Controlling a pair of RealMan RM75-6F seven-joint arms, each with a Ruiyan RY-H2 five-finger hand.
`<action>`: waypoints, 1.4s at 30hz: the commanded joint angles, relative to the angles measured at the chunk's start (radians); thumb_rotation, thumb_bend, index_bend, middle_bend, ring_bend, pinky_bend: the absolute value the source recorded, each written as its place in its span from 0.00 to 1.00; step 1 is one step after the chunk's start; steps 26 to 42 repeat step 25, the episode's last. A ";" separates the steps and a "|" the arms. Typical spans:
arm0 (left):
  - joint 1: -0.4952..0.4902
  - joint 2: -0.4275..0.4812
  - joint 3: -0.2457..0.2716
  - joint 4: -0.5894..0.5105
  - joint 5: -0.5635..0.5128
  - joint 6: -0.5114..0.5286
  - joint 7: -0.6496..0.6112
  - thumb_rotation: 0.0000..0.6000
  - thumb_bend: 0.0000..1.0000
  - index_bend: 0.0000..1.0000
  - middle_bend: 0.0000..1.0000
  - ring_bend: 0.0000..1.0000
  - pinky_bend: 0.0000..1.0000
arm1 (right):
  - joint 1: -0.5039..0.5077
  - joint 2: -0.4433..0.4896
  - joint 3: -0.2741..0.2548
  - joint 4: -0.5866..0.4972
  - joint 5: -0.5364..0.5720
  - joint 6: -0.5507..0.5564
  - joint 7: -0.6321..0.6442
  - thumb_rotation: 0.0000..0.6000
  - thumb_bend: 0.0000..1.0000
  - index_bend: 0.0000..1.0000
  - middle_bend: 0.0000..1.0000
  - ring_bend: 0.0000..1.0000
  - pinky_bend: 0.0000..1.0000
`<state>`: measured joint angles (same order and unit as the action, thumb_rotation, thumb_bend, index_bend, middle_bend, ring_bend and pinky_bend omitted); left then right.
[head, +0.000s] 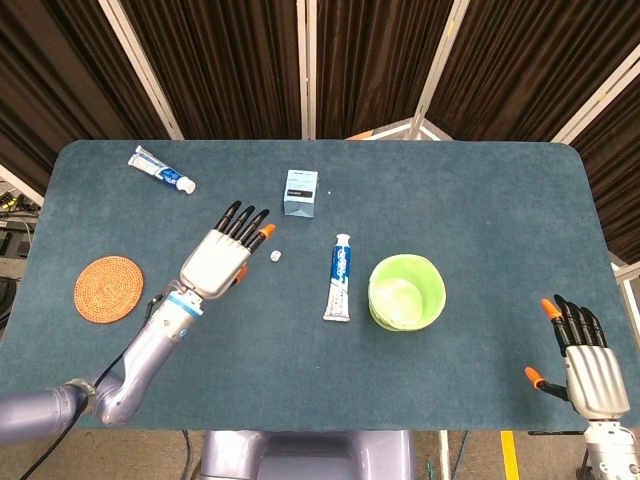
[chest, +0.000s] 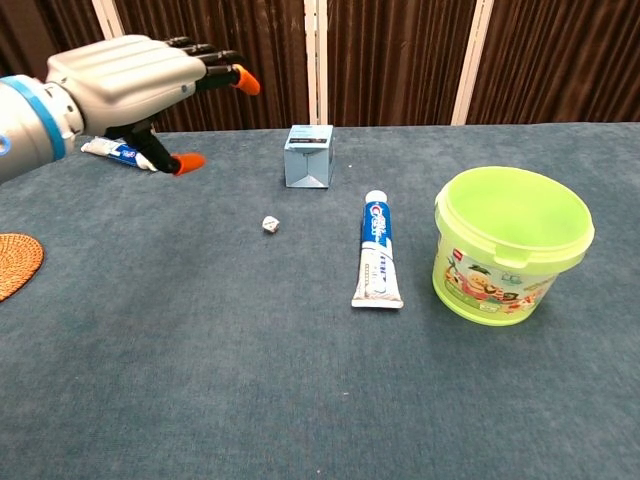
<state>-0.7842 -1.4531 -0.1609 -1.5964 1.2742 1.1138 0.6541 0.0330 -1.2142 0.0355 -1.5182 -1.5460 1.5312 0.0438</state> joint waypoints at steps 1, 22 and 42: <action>0.047 0.016 0.036 -0.032 0.034 0.057 -0.015 1.00 0.37 0.13 0.00 0.00 0.00 | 0.001 0.000 0.001 0.000 0.001 -0.002 0.000 1.00 0.07 0.00 0.00 0.00 0.00; 0.508 0.104 0.324 -0.091 0.213 0.491 -0.063 1.00 0.27 0.00 0.00 0.00 0.00 | -0.001 -0.017 -0.011 0.000 -0.022 0.004 -0.043 1.00 0.07 0.00 0.00 0.00 0.00; 0.548 0.107 0.324 -0.095 0.227 0.531 -0.035 1.00 0.25 0.00 0.00 0.00 0.00 | -0.005 -0.013 -0.011 -0.004 -0.032 0.021 -0.038 1.00 0.07 0.00 0.00 0.00 0.00</action>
